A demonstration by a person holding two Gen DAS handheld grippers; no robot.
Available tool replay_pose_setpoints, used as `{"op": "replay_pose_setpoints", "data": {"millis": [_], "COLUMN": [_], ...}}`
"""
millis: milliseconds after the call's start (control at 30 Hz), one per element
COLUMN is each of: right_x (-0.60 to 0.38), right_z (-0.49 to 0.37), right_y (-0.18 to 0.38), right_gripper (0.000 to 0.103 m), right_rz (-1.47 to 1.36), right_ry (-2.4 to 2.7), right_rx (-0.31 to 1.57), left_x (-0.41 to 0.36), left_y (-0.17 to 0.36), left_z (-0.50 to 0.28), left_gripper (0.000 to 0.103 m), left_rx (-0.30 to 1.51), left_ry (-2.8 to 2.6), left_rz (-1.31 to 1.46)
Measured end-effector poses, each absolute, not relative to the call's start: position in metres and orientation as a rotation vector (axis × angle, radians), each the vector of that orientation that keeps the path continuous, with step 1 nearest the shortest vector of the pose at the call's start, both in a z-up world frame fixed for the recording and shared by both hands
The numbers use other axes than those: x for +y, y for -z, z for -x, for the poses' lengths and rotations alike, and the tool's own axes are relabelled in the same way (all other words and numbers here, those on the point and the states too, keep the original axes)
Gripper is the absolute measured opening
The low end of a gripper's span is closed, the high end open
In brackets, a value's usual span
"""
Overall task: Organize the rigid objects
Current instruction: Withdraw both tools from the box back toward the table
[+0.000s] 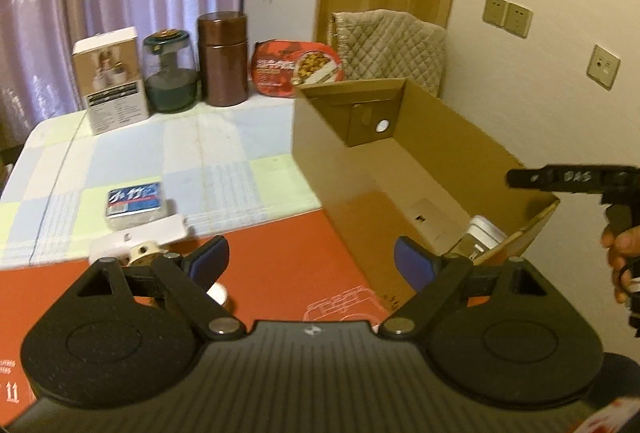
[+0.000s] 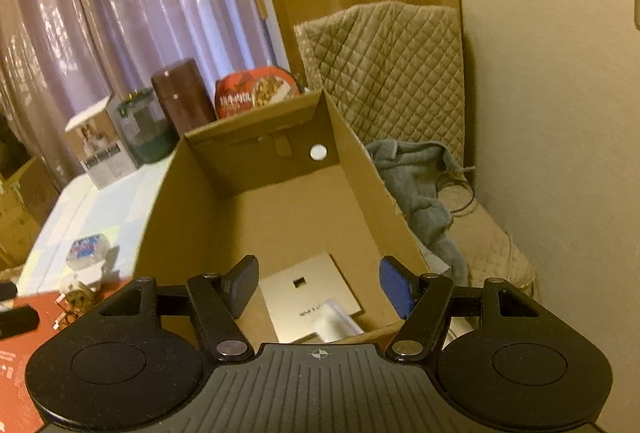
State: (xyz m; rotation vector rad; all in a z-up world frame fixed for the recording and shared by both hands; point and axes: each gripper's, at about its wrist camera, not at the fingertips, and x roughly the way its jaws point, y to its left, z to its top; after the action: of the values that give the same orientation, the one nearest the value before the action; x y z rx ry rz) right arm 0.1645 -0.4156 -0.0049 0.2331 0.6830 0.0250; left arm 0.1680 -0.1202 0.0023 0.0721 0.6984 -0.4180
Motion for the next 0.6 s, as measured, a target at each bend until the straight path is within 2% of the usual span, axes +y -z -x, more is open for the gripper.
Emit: {"op": "replay_pose_setpoints", "data": {"millis": [600], "right_x": [-0.317], "right_z": [-0.095], "right_y": [-0.040], "right_gripper": [0.068], "right_rz": [-0.182], "right_ry": [-0.194], "right_rx": [0.577], "left_x": [-0.016], "left_y": [-0.006], "left_z": [-0.106], "left_gripper": [0.087], "left_rx": [0.693], "left_ry": [0.214], "left_rz": [-0.018]}}
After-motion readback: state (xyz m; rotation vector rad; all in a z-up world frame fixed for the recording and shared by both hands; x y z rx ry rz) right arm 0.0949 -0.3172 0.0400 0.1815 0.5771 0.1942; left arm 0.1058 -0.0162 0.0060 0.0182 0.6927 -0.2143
